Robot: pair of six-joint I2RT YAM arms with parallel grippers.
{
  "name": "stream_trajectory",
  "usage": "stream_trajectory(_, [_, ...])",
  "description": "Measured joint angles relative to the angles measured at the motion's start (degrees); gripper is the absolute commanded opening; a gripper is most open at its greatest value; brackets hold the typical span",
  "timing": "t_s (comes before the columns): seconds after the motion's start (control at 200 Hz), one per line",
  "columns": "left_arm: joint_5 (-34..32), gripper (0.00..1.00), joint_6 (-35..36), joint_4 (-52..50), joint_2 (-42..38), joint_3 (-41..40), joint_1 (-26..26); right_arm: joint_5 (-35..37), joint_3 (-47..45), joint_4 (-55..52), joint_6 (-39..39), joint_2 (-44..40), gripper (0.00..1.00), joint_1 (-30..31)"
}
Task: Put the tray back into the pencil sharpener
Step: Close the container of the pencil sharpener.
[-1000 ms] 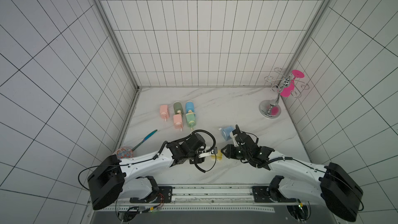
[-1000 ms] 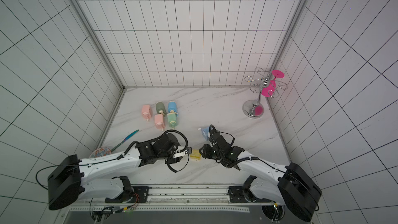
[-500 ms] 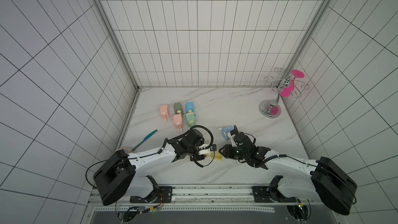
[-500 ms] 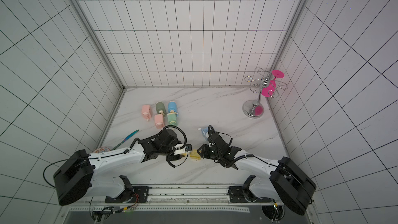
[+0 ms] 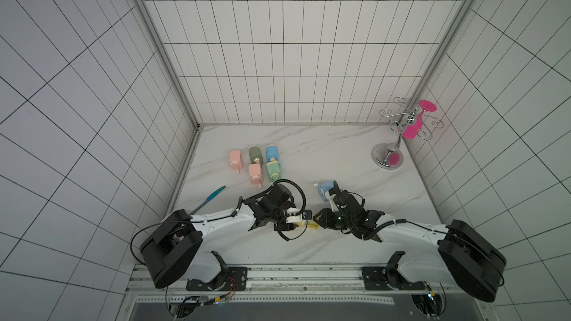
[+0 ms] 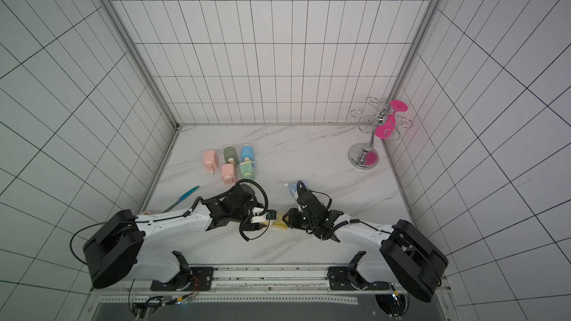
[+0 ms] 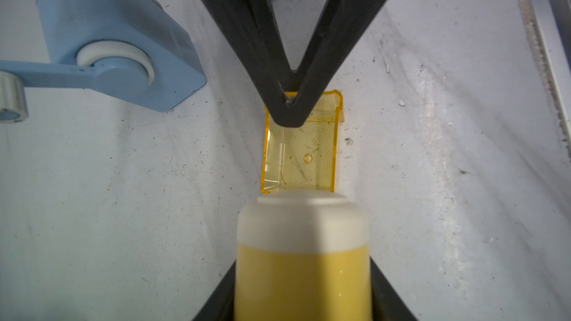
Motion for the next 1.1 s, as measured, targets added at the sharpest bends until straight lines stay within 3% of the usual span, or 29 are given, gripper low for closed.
stream_trajectory(0.08, [0.20, 0.00, 0.63, 0.28, 0.59, 0.42, 0.00, -0.15, 0.00, 0.44, -0.02, 0.22, 0.34, -0.02])
stream_trajectory(0.285, [0.35, 0.35, 1.68, 0.07, 3.45, 3.08, 0.15, -0.42, 0.00, 0.81, -0.13, 0.52, 0.34, -0.02])
stream_trajectory(0.345, [0.35, 0.40, 1.88, -0.11, 4.00, 3.65, 0.24, -0.42, 0.00, 0.81, -0.22, 0.52, 0.34, -0.02])
stream_trajectory(1.099, [3.10, 0.37, 3.08, -7.02, 4.72, 6.38, 1.05, -0.46, -0.04, 0.74, 0.11, 0.87, 0.28, -0.13])
